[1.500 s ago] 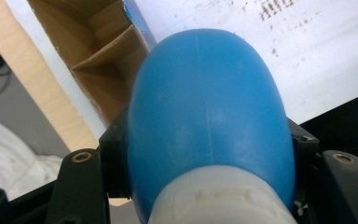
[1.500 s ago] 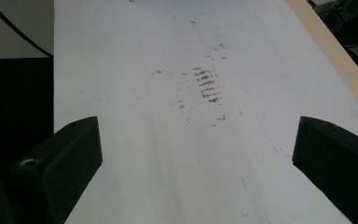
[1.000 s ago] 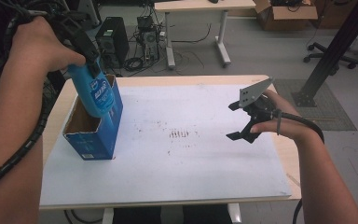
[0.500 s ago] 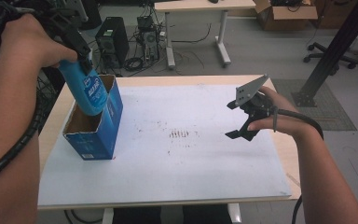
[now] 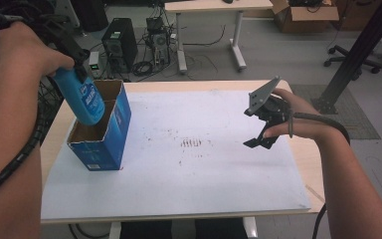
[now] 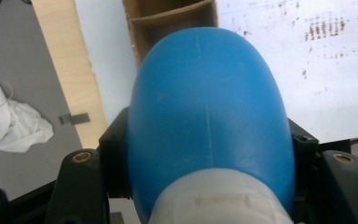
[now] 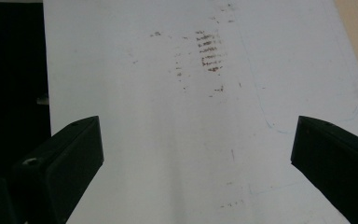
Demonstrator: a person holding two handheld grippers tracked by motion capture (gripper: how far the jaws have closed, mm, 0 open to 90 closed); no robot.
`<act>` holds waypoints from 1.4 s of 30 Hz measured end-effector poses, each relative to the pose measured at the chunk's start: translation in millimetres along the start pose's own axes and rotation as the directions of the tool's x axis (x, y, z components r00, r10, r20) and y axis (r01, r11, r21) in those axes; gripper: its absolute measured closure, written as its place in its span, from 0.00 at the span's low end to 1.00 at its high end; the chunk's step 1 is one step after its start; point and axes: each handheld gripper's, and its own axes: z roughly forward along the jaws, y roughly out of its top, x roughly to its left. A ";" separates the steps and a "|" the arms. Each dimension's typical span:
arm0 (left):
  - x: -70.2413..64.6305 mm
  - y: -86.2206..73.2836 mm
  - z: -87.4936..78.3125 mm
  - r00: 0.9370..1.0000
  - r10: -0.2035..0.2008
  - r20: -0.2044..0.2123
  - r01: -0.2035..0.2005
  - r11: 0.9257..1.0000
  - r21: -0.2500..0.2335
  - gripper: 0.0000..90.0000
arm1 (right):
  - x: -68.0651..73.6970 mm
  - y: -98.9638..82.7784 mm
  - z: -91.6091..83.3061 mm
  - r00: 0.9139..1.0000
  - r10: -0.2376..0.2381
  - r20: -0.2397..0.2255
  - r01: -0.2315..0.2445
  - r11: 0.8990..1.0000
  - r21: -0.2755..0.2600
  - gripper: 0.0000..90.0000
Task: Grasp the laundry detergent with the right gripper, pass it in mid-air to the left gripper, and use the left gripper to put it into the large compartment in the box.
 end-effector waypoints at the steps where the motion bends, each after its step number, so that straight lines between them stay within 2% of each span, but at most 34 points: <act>1: 0.6 -0.3 1.5 1.000 -0.001 -0.001 0.001 1.000 0.004 0.42 | 0.0 1.0 -0.3 1.000 -0.001 -0.001 0.001 1.000 0.000 0.02; 12: 6.8 -2.6 16.6 1.000 -0.008 0.013 0.008 1.000 0.008 0.42 | 1.6 4.3 1.6 1.000 -0.006 -0.006 0.006 1.000 0.008 0.03; 28: 11.0 -2.4 42.9 1.000 -0.008 0.026 0.007 1.000 0.026 0.42 | 5.0 -1.2 12.4 1.000 0.002 -0.019 -0.002 1.000 0.004 0.03; 34: 12.2 -1.9 56.7 1.000 -0.008 0.022 0.007 0.999 0.032 0.42 | 5.7 -2.8 16.6 1.000 0.007 -0.026 -0.007 1.000 0.004 0.03; 42: 13.6 -2.5 78.4 1.000 -0.009 0.005 0.009 0.999 0.030 0.42 | 4.3 -2.9 16.5 0.999 0.013 -0.033 -0.011 0.999 0.032 0.03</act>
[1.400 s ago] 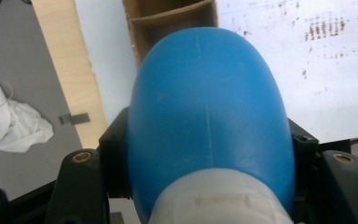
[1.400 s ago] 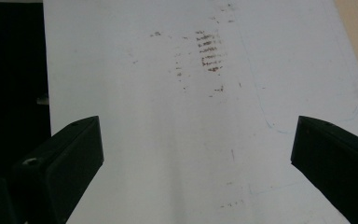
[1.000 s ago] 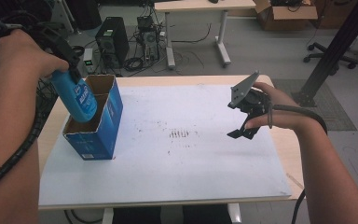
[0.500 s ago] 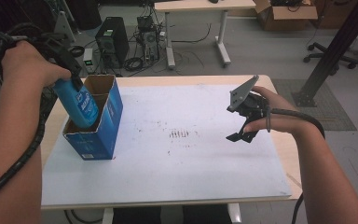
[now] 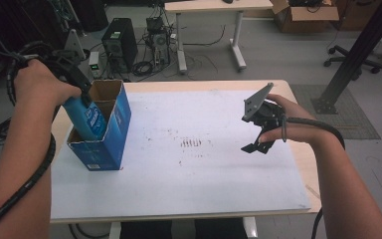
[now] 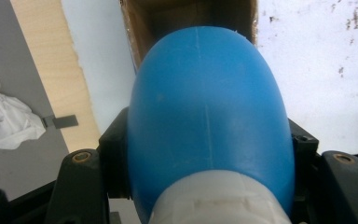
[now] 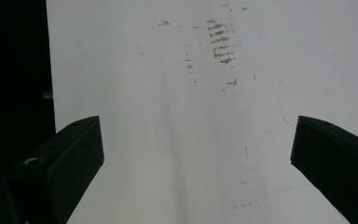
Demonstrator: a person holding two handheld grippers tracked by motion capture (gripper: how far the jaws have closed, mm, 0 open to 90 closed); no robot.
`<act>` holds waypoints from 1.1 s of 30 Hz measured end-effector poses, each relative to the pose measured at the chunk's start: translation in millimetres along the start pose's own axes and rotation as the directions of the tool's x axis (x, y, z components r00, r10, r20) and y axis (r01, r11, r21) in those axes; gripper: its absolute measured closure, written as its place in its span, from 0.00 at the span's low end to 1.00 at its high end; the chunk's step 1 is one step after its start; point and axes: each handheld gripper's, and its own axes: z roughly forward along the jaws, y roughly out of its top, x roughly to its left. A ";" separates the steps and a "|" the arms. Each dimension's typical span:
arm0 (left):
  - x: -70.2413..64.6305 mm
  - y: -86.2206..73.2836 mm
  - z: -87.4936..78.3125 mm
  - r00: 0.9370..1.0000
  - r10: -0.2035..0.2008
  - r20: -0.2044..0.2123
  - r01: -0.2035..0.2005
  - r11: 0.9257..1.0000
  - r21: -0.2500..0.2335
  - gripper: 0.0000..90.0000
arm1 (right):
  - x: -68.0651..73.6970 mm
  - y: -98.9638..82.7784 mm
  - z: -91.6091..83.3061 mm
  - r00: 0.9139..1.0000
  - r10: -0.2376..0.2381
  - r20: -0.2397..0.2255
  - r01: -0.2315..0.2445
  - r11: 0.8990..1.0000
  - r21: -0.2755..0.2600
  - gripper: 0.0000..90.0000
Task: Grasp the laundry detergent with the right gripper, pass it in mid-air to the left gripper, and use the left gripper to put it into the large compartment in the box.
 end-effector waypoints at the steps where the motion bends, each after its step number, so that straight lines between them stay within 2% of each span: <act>1: 0.4 0.2 2.9 1.000 0.004 -0.003 -0.004 1.000 -0.002 0.42 | 0.0 0.3 -0.1 1.000 -0.001 -0.001 0.001 1.000 0.002 0.03; 17: 1.1 1.4 37.6 1.000 0.010 -0.014 -0.010 1.000 -0.009 0.42 | 0.5 0.0 0.9 1.000 0.009 -0.006 -0.008 1.000 0.025 0.03; 29: -1.9 4.3 56.2 1.000 0.013 -0.018 -0.013 1.000 0.001 0.42 | 0.4 -1.0 2.6 1.000 0.008 -0.008 -0.007 0.999 0.032 0.03; 33: -1.4 5.2 63.3 1.000 0.010 -0.020 -0.011 1.000 -0.009 0.42 | -0.2 -2.3 3.0 1.000 0.013 -0.009 -0.012 0.999 0.038 0.03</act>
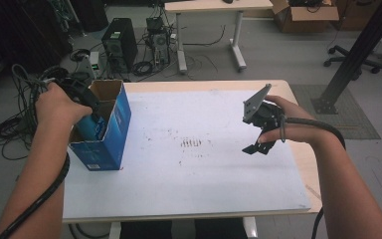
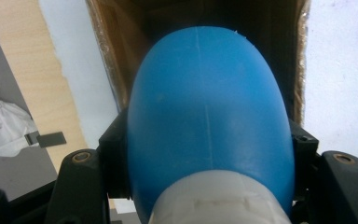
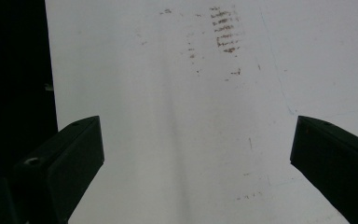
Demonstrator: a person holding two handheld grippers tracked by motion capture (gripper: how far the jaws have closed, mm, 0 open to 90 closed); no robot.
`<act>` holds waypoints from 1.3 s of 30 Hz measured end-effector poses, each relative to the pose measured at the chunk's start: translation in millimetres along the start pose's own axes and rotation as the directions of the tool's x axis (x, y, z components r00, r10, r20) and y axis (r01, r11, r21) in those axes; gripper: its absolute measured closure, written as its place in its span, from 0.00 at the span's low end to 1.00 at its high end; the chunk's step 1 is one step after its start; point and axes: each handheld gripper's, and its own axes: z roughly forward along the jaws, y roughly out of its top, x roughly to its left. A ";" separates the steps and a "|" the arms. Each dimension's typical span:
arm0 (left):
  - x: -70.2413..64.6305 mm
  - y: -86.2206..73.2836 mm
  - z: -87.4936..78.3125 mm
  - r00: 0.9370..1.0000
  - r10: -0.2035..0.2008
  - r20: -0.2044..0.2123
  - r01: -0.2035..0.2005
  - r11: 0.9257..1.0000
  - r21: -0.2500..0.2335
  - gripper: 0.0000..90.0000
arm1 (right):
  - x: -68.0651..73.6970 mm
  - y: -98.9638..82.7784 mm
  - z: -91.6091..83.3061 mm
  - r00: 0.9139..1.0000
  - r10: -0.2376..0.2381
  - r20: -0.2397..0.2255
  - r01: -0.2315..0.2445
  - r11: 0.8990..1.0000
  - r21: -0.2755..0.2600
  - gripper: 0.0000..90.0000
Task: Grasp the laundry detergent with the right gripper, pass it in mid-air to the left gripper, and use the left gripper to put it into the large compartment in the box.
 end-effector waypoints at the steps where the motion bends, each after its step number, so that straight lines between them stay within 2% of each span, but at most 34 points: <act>1: 0.3 0.2 1.7 1.000 -0.001 -0.001 0.001 1.000 -0.002 0.42 | -0.3 -0.2 0.0 1.000 0.000 -0.001 0.000 1.000 0.002 0.03; 12: 1.5 2.1 17.0 1.000 0.009 -0.012 -0.009 1.000 0.001 0.42 | -2.4 1.6 0.8 1.000 -0.003 -0.006 0.003 1.000 0.026 0.03; 17: -1.1 3.2 23.0 1.000 0.019 -0.017 -0.019 1.000 0.005 0.42 | -3.7 0.8 2.8 1.000 -0.004 -0.017 0.005 0.998 0.061 0.03; 28: -2.4 4.3 26.9 0.999 0.032 -0.034 -0.032 0.999 0.001 0.42 | -6.6 1.7 -0.3 0.999 0.002 -0.046 0.003 0.994 0.114 0.03; 39: -5.2 4.9 30.5 0.998 0.038 -0.042 -0.038 0.999 0.003 0.42 | -6.9 -0.2 -1.5 0.998 0.007 -0.057 0.000 0.993 0.119 0.03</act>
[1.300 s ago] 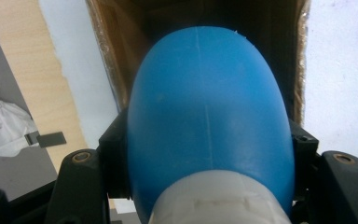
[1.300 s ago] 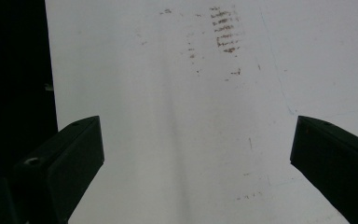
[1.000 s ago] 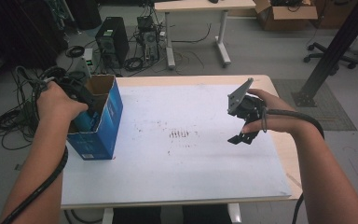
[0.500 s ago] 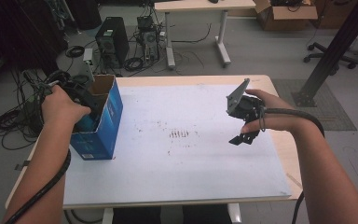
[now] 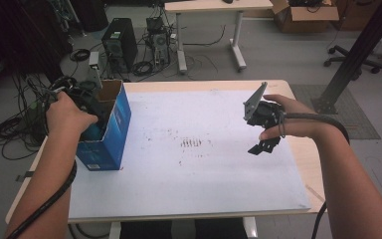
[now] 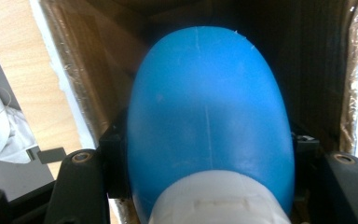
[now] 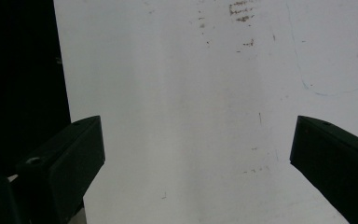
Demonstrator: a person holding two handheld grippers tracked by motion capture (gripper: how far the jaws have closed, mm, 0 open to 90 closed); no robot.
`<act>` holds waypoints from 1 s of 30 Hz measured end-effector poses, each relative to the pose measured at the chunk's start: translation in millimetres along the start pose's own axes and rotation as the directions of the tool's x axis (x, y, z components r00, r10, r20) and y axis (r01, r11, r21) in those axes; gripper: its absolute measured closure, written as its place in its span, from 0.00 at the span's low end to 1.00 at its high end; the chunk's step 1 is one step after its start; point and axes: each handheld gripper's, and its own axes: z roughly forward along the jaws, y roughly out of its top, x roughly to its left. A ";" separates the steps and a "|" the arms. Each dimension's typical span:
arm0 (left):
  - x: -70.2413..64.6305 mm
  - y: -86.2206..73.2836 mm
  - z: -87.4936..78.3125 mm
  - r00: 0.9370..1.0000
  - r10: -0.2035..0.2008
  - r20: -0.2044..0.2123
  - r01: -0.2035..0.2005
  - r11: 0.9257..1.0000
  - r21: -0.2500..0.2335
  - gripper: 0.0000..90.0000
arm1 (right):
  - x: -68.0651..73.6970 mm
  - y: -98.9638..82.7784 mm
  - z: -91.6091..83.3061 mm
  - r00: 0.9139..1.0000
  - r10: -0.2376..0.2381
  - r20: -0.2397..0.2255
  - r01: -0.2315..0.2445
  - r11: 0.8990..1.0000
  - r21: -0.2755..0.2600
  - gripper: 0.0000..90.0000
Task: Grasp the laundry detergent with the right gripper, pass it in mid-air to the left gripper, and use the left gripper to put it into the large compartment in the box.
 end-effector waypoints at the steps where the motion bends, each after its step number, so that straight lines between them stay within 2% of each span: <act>1: -0.7 0.1 0.7 1.000 0.002 0.003 -0.002 1.000 0.000 0.42 | 0.1 -0.2 0.2 1.000 0.001 0.001 -0.001 1.000 0.000 0.03; 7: -2.0 1.0 7.4 1.000 0.003 0.006 -0.003 1.000 0.012 0.42 | 0.5 -0.7 1.7 1.000 0.003 0.002 -0.003 1.000 -0.005 0.03; 17: -0.4 0.2 14.4 1.000 0.001 0.007 -0.001 1.000 0.005 0.42 | 1.1 -0.8 1.5 1.000 0.003 0.006 -0.003 1.000 -0.004 0.03; 30: 0.8 -1.2 15.8 1.000 0.001 0.011 -0.001 1.000 -0.002 0.42 | 1.6 0.0 1.6 1.000 0.002 0.007 -0.002 1.000 -0.006 0.03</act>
